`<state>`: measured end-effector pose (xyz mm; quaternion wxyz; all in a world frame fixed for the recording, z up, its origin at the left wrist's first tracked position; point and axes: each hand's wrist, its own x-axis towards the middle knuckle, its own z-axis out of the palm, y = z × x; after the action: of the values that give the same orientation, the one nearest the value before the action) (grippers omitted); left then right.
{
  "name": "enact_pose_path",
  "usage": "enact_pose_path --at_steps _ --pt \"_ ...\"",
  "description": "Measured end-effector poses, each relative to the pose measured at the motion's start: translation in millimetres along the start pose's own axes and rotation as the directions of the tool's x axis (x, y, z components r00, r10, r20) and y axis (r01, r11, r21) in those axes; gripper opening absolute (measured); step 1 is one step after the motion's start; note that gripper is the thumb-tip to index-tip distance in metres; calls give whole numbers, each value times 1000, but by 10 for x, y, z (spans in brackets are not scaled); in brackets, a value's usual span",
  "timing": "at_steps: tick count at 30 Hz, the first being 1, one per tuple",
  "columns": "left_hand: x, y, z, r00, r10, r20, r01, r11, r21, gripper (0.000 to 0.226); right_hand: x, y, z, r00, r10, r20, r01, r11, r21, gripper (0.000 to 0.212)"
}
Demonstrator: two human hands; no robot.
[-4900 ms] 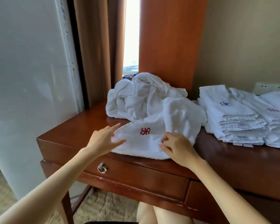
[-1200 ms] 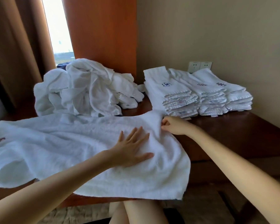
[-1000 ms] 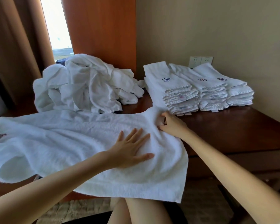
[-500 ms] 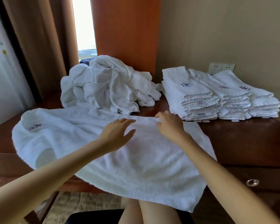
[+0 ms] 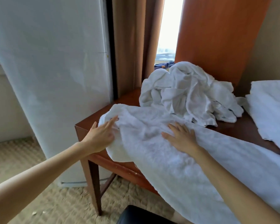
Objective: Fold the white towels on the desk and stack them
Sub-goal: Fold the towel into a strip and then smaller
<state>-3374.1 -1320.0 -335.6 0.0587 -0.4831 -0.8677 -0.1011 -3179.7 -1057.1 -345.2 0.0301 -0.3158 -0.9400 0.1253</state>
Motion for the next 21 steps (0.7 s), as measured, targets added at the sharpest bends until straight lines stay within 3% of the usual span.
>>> enact_pose_path --at_steps 3,7,10,14,18,21 --pt "-71 -243 -126 984 -8 -177 4 1000 -21 52 7 75 -4 1000 -20 11 20 1000 -18 78" --pt "-74 -426 -279 954 11 -298 -1 999 33 32 -19 72 2 999 -44 2 44 998 -52 81" --pt "-95 -587 -371 963 17 -268 1 998 69 36 -29 94 -35 997 -72 16 72 995 -67 89" --pt "-19 -862 -446 989 -76 -130 84 995 53 40 -19 159 -51 994 -104 31 106 992 -71 98" --pt "141 -737 -501 965 -152 -211 133 986 -103 51 -1 158 -43 994 -106 40 109 990 -84 100" --pt "302 -320 -415 986 -38 -162 11 986 -164 40 -44 135 -70 990 -129 62 132 989 -60 101"
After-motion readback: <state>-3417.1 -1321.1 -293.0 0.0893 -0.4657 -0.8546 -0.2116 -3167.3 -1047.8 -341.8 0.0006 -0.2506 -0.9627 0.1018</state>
